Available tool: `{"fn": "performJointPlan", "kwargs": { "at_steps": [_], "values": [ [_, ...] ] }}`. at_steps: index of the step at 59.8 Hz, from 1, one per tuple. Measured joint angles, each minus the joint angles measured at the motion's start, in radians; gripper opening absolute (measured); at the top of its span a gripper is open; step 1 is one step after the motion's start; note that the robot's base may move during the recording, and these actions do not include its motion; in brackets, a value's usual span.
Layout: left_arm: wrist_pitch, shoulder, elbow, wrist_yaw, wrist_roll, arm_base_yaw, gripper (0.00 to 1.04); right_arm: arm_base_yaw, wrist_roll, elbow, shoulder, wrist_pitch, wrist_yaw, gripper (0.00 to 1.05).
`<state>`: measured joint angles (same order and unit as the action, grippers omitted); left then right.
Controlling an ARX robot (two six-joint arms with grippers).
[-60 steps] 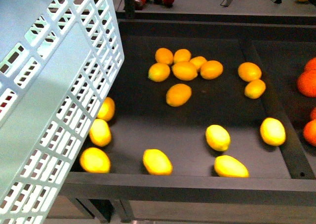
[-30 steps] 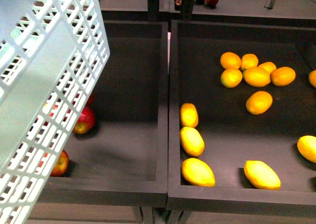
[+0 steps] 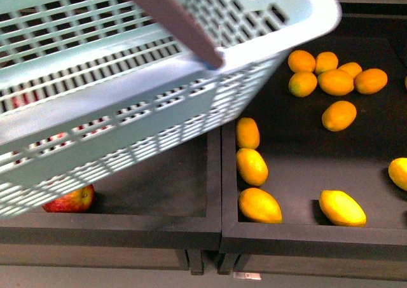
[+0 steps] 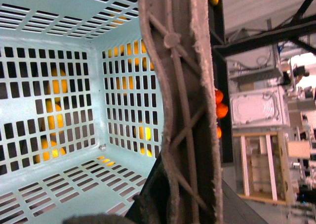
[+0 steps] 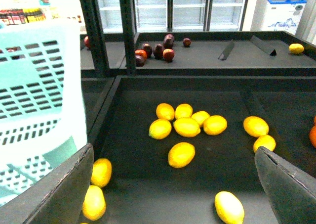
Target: Pick lemon and mango into basket
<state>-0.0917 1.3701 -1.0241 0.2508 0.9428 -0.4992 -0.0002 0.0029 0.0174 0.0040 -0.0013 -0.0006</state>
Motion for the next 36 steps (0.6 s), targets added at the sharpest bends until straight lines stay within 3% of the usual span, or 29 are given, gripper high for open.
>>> {"fn": "performJointPlan", "kwargs": {
  "at_steps": [6, 16, 36],
  "values": [
    [0.0, 0.085, -0.027, -0.005, 0.001, -0.09, 0.05, 0.0, 0.0, 0.0, 0.0, 0.0, 0.0, 0.96],
    [0.0, 0.137, -0.063, -0.012, -0.016, -0.165, 0.05, 0.0, 0.0, 0.0, 0.0, 0.0, 0.0, 0.96],
    [0.0, 0.141, -0.077, -0.004, -0.042, -0.191, 0.05, 0.0, 0.0, 0.0, 0.0, 0.0, 0.0, 0.96]
  ]
}}
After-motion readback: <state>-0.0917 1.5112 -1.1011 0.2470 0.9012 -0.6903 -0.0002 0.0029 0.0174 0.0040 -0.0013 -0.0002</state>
